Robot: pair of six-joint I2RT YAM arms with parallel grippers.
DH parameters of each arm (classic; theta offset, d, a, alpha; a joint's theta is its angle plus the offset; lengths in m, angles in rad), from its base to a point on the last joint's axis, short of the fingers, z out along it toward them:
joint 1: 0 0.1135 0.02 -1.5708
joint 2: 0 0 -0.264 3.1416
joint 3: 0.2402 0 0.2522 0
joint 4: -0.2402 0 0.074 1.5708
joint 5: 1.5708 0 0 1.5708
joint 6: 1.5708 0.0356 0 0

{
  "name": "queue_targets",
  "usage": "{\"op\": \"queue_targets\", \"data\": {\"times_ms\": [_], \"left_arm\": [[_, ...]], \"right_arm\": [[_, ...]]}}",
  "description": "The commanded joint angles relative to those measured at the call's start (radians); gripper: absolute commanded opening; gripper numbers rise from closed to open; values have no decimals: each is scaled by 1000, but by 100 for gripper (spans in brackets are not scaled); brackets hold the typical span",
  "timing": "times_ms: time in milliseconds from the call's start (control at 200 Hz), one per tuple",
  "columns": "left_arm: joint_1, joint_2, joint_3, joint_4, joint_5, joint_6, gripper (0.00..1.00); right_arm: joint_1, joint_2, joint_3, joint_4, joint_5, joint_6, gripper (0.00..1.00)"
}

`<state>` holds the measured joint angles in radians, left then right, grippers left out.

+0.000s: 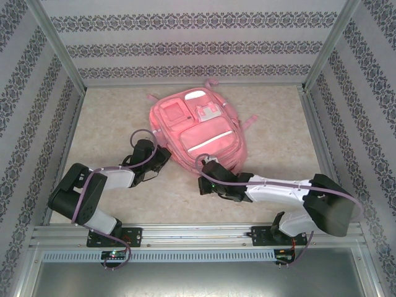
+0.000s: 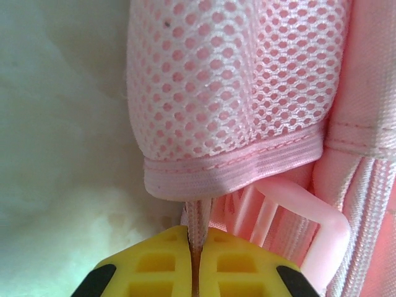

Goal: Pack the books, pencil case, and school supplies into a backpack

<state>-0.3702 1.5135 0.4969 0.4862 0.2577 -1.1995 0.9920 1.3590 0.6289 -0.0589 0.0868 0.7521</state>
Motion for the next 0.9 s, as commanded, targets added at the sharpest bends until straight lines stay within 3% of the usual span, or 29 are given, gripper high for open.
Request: {"op": "queue_targets", "data": {"times_ms": [0,190,355,420,535,660,749,899], "left_arm": [[51,-48,37,-90,-91,55,5],[91,-15,234,-313,-77,181,14],[146,-69,274,-464,-124,189,42],[147,-120,259,-517,-127,163,49],[140,-177,231,-621,-62,84,49],[89,-267,139,-553,6,33,50],[39,-330,109,-559,-14,13,51],[2,-330,103,-526,9,-30,52]], "right_arm": [[-15,-42,-36,-57,-11,-27,0],[-8,91,43,59,-90,-27,0],[-3,269,174,151,-124,8,0],[-4,318,213,180,-130,31,0],[-5,383,274,203,-146,50,0],[-5,421,315,206,-157,55,0],[-6,428,322,208,-156,57,0],[-5,428,317,210,-151,60,0]]}}
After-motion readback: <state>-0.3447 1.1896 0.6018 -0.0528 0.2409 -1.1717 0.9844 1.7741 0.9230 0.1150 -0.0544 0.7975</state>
